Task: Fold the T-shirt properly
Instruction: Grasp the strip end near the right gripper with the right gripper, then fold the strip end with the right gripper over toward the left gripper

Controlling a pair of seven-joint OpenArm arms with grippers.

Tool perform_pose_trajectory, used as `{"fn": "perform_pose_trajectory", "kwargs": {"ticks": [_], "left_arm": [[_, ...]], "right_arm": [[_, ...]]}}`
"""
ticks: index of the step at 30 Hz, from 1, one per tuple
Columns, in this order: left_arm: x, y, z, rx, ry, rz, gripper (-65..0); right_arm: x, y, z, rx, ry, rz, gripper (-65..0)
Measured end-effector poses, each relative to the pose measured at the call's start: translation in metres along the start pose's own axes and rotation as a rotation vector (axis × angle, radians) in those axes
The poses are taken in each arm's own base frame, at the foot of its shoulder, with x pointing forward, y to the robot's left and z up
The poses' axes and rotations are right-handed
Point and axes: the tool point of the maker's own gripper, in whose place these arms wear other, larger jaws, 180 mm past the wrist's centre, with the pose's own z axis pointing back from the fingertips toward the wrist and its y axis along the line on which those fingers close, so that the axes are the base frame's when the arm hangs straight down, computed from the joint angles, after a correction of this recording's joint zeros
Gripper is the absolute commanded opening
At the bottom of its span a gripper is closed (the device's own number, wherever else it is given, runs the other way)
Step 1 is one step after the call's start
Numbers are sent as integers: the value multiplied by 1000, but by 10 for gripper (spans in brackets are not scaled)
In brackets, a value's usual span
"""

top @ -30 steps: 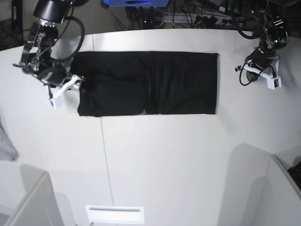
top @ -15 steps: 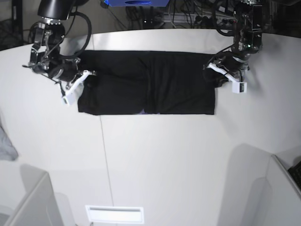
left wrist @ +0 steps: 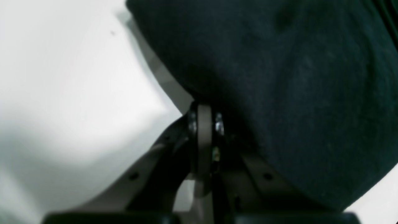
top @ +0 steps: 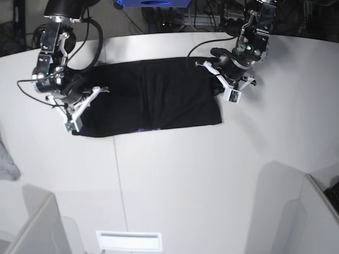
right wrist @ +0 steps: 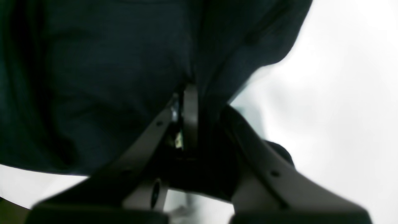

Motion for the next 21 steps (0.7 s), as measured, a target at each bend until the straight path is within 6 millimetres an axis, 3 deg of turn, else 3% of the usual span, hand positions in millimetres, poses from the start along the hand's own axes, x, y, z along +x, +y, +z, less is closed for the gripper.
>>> {"fn": "perform_pose_trajectory", "kwargs": {"ticks": [9, 14, 21], "left_arm": [[4, -2, 0, -5, 11, -13, -650], [4, 1, 0, 0, 12, -15, -650], [4, 4, 0, 5, 11, -13, -650]], "right_arm": [[15, 52, 12, -31, -16, 165, -650], [18, 85, 10, 43, -41, 156, -650], [16, 109, 14, 134, -88, 104, -650]]}}
